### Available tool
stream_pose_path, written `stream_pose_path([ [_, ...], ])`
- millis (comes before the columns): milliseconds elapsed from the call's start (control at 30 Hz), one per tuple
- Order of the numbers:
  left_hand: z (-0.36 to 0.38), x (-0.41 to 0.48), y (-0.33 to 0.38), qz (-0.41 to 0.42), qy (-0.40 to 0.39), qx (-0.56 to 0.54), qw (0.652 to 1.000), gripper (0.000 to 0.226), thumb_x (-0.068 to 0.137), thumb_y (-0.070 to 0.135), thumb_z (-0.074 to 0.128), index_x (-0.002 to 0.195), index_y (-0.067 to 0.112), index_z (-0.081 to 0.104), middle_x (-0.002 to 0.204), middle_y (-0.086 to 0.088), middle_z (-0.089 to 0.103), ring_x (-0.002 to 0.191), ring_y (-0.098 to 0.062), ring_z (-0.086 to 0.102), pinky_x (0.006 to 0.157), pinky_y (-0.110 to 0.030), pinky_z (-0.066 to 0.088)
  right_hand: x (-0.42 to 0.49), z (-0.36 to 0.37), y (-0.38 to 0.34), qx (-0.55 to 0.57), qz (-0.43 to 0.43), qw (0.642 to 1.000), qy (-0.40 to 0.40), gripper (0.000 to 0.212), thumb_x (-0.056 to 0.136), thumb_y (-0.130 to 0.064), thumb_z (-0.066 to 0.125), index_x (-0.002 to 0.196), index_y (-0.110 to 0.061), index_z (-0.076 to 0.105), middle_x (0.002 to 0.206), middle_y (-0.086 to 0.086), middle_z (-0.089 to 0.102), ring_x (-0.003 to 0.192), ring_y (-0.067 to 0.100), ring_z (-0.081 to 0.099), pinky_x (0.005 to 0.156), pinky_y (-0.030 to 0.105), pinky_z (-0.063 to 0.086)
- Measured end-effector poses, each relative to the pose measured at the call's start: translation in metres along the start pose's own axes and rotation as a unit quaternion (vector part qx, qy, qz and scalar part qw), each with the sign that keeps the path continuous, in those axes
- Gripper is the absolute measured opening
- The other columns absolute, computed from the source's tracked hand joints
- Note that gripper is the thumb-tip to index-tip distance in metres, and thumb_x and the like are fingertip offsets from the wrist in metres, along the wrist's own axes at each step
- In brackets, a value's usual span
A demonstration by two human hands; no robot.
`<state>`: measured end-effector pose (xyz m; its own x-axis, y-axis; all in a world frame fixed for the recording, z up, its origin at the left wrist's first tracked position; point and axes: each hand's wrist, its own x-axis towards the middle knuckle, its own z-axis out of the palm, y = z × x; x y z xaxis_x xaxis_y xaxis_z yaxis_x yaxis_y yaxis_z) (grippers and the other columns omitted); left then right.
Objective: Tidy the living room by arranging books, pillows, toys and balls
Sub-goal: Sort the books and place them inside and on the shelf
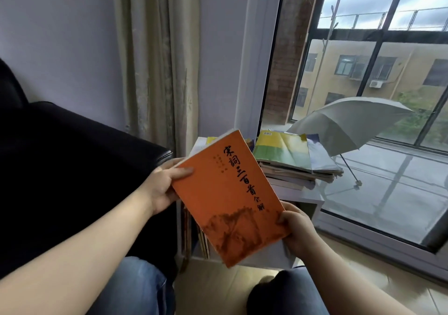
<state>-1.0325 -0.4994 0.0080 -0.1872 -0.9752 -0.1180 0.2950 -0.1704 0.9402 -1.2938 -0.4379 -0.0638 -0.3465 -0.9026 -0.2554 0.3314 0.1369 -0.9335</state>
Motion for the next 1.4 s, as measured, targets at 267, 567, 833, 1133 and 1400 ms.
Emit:
stream_pose_path([
  [267, 0.011, 0.007, -0.013, 0.011, -0.112, 0.193, 0.975, 0.041, 0.076, 0.041, 0.061, 0.109, 0.016, 0.063, 0.084, -0.006, 0.073, 0.075, -0.029, 0.061, 0.069, -0.034, 0.052, 0.016, 0.010, 0.010, -0.101, 0.006, 0.994, 0.029, 0.037, 0.068, 0.023, 0.036, 0.074, -0.002, 0.062, 0.072, 0.013, 0.056, 0.062, 0.025, 0.050, 0.050, 0.025, 0.039],
  [567, -0.004, 0.050, -0.064, -0.034, -0.062, 0.147, 0.987, 0.094, 0.057, 0.088, 0.040, 0.104, 0.008, 0.058, 0.088, -0.016, 0.057, 0.082, -0.032, 0.056, 0.076, -0.042, 0.050, 0.046, 0.009, 0.022, -0.083, -0.003, 0.989, 0.125, 0.035, 0.069, 0.024, 0.039, 0.070, -0.010, 0.046, 0.068, 0.009, 0.048, 0.057, 0.020, 0.043, 0.048, 0.024, 0.034],
  [833, -0.020, 0.062, -0.087, -0.024, -0.059, 0.388, 0.920, 0.028, 0.084, 0.027, 0.068, 0.104, 0.028, 0.049, 0.099, 0.005, 0.061, 0.098, -0.020, 0.061, 0.088, -0.036, 0.050, 0.065, -0.015, 0.029, -0.051, 0.023, 0.990, 0.127, 0.039, 0.065, 0.023, 0.038, 0.066, -0.016, 0.035, 0.071, 0.012, 0.050, 0.063, 0.023, 0.043, 0.053, 0.028, 0.035],
  [1133, -0.009, 0.060, -0.080, 0.064, -0.010, 0.430, 0.901, 0.023, 0.091, 0.045, 0.048, 0.096, 0.022, 0.047, 0.083, 0.013, 0.058, 0.074, -0.002, 0.056, 0.060, -0.016, 0.042, 0.064, -0.019, 0.037, -0.023, 0.055, 0.996, 0.073, 0.031, 0.079, 0.020, 0.037, 0.080, -0.009, 0.048, 0.077, 0.012, 0.049, 0.067, 0.023, 0.045, 0.056, 0.032, 0.037],
  [1400, -0.027, 0.066, -0.091, -0.013, 0.033, 0.355, 0.934, 0.023, 0.089, 0.043, 0.054, 0.092, 0.020, 0.056, 0.096, -0.007, 0.068, 0.088, -0.026, 0.066, 0.080, -0.039, 0.054, 0.075, -0.027, 0.050, 0.098, 0.124, 0.987, -0.016, 0.027, 0.094, -0.002, 0.045, 0.119, -0.010, 0.052, 0.107, 0.018, 0.062, 0.092, 0.028, 0.061, 0.070, 0.038, 0.057],
])
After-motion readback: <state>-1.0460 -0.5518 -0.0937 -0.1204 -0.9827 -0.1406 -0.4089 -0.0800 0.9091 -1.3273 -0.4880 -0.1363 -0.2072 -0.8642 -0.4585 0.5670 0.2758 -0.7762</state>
